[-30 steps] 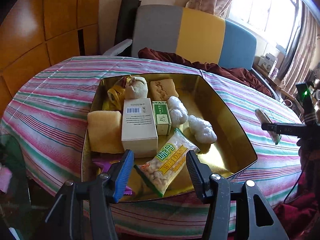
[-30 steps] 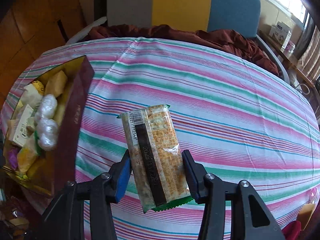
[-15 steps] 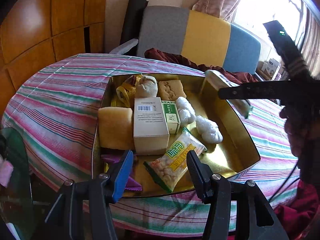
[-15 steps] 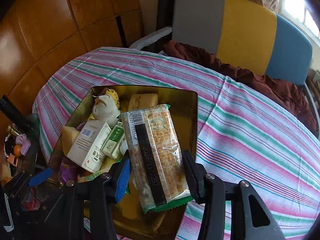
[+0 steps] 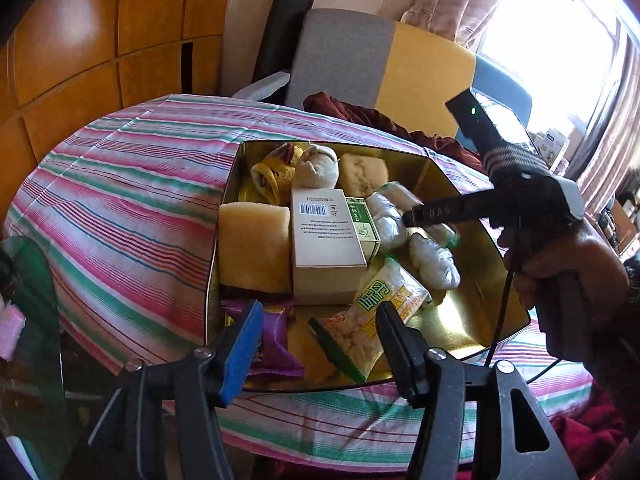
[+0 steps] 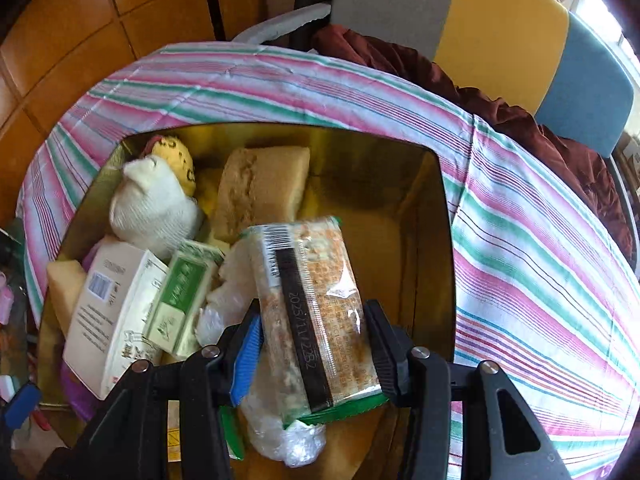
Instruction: Organize objects
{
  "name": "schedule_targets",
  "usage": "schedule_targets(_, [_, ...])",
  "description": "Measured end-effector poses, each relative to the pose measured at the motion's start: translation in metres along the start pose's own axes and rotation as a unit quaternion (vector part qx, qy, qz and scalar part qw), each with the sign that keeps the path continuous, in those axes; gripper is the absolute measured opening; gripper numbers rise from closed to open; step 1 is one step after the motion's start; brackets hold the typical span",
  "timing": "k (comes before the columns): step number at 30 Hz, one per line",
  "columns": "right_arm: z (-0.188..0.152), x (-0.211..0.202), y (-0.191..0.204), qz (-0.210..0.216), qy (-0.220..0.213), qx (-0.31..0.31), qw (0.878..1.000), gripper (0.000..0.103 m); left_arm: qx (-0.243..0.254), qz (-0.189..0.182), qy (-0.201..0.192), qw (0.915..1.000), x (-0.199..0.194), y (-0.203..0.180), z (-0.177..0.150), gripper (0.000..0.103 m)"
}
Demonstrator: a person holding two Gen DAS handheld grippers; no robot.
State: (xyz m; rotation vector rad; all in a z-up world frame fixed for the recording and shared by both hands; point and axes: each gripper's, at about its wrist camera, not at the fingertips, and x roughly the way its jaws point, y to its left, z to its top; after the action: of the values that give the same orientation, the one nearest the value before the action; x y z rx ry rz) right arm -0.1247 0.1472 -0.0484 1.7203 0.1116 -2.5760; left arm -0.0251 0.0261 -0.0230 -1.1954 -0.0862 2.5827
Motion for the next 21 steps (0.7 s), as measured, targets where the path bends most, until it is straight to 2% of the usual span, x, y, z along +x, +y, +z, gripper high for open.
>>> schedule_targets(2, [-0.003,0.002,-0.002,0.005,0.006,0.003,1.000,0.049,-0.002,0.006,-0.004,1.0000,-0.001,0.001,0.000,0.071])
schedule_targets(7, [-0.013,-0.007,-0.010,0.022,-0.005,0.018,1.000,0.051,0.001,0.018,-0.017,0.9997,-0.007,0.000,0.002,0.075])
schedule_targets(15, [-0.033,-0.035,-0.014,0.030,-0.051,0.036,0.998,0.052,0.011,0.044,-0.029,0.9985,-0.015,-0.009,0.003,0.087])
schedule_targets(21, [-0.062,-0.060,-0.017,0.016,-0.088,0.051,0.995,0.055,0.014,0.051,-0.036,0.9979,-0.021,-0.015,0.002,0.098])
